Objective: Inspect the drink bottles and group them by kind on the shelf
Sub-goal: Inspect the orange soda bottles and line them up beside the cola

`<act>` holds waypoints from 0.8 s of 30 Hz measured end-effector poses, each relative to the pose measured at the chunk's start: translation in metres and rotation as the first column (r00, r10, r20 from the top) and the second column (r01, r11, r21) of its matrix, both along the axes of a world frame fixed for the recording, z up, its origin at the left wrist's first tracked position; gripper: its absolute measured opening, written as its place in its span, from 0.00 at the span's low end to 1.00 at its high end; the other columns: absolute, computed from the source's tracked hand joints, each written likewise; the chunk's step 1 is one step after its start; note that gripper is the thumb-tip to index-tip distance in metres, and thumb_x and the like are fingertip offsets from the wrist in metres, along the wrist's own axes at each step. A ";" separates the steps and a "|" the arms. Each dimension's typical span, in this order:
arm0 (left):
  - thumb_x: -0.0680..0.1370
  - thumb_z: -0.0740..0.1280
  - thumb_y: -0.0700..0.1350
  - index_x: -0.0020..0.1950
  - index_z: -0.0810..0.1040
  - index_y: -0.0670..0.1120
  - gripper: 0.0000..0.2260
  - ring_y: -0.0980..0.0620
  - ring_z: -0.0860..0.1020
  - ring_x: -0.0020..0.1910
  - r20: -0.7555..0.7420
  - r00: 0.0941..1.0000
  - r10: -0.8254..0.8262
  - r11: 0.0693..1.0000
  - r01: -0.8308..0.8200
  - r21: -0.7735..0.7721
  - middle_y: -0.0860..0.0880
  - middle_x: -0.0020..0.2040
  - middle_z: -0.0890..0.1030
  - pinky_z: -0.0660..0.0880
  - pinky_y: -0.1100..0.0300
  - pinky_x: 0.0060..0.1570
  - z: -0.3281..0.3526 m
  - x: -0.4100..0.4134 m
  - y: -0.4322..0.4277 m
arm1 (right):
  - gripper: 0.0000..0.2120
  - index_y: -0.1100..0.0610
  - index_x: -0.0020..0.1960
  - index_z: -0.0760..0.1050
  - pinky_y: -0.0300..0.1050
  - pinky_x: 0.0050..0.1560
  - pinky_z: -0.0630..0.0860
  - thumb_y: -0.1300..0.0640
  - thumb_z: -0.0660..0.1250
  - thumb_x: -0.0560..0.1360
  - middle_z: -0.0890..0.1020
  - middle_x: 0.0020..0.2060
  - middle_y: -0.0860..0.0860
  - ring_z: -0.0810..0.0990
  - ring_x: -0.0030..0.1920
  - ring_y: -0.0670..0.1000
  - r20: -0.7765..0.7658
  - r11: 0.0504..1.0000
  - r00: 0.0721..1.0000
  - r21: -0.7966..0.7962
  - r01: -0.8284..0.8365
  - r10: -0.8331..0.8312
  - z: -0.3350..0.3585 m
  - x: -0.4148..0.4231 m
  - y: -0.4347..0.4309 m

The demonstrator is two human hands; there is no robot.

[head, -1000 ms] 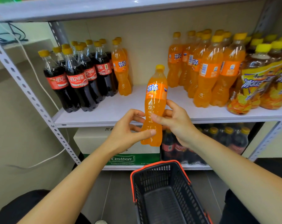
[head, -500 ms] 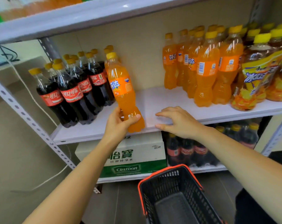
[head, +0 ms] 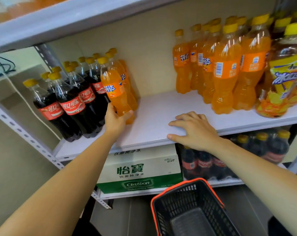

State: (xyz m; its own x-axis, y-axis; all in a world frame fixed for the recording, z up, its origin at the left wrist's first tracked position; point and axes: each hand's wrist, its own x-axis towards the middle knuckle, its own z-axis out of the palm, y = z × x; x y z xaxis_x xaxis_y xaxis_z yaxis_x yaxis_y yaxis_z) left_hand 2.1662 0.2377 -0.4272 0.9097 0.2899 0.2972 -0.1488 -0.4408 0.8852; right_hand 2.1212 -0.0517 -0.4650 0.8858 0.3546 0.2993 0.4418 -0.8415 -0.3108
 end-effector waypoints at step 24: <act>0.72 0.72 0.63 0.54 0.84 0.56 0.16 0.49 0.77 0.59 -0.047 0.997 0.057 0.832 -0.022 0.554 0.55 0.58 0.83 0.72 0.55 0.49 -0.035 -0.055 -0.018 | 0.37 0.58 0.78 0.63 0.54 0.72 0.70 0.59 0.76 0.75 0.74 0.72 0.56 0.74 0.70 0.56 -0.243 0.613 0.960 0.739 0.277 -0.141 0.052 0.114 0.006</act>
